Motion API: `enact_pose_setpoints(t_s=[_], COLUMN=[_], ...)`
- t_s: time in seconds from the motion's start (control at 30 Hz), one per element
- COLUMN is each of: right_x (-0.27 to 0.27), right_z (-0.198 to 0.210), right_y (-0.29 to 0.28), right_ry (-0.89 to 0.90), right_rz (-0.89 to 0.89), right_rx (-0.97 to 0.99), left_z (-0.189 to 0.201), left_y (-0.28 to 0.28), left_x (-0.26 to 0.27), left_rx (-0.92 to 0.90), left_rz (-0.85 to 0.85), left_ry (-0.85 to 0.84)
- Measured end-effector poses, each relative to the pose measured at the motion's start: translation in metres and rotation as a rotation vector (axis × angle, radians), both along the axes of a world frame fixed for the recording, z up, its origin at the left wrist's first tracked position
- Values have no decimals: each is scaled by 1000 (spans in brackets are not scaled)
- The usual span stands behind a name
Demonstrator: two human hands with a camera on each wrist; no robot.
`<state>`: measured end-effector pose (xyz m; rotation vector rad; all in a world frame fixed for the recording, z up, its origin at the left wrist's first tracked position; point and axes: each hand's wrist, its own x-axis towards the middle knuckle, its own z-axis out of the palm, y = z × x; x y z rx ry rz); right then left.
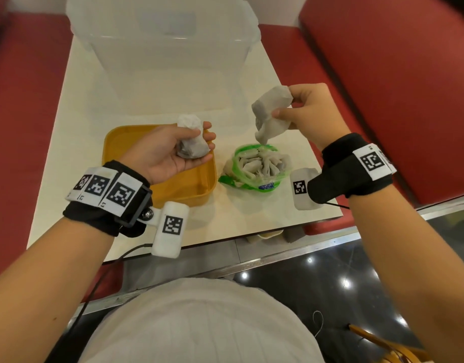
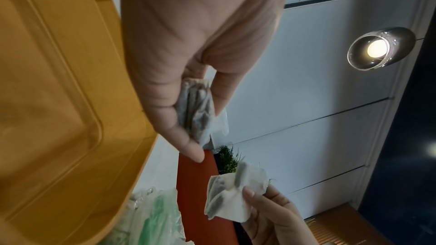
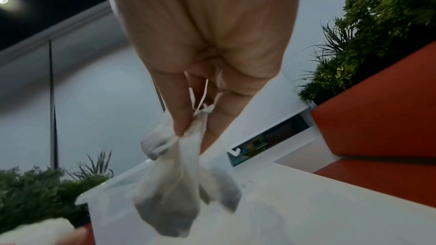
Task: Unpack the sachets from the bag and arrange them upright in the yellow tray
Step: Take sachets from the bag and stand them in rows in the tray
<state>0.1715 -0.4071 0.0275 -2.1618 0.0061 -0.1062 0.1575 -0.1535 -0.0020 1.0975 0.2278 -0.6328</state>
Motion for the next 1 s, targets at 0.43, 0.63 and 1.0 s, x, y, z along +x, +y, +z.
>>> enact_pose_setpoints(t_s=[0.43, 0.63, 1.0], right_x=[4, 11, 15], right_z=[17, 10, 16], right_y=[82, 96, 94], right_ry=[97, 58, -100], right_rz=[266, 232, 53], right_rx=[87, 25, 214], left_z=[10, 7, -6], left_y=[-5, 3, 13], left_x=[4, 9, 15], left_rx=[-228, -95, -88], left_rz=[-259, -237, -148], left_ry=[-6, -71, -95])
